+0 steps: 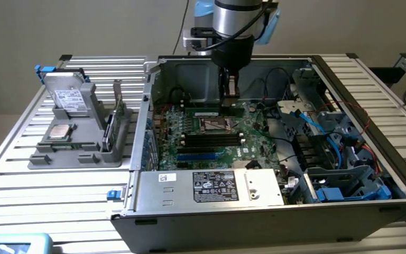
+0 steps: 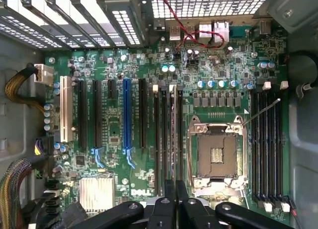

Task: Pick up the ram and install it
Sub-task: 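Insert the ram into the slot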

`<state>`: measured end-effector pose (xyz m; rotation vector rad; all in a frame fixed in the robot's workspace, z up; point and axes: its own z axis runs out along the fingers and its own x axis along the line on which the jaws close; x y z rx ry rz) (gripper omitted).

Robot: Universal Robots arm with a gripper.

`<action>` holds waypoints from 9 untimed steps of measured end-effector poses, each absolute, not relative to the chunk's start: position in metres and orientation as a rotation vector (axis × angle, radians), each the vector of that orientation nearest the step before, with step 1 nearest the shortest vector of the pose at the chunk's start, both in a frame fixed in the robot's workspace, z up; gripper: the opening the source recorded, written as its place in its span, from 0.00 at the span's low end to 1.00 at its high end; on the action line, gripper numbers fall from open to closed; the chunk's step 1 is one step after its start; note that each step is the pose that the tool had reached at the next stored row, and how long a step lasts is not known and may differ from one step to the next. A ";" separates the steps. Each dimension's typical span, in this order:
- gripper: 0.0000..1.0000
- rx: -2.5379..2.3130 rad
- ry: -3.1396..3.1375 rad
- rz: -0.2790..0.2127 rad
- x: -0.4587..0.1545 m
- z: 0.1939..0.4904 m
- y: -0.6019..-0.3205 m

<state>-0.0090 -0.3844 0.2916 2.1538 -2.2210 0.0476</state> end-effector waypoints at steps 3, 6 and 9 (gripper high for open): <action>0.12 2.154 -2.221 0.048 -0.009 0.290 -0.386; 0.12 2.155 -2.221 0.051 -0.009 0.286 -0.387; 0.12 2.156 -2.222 0.055 -0.009 0.282 -0.387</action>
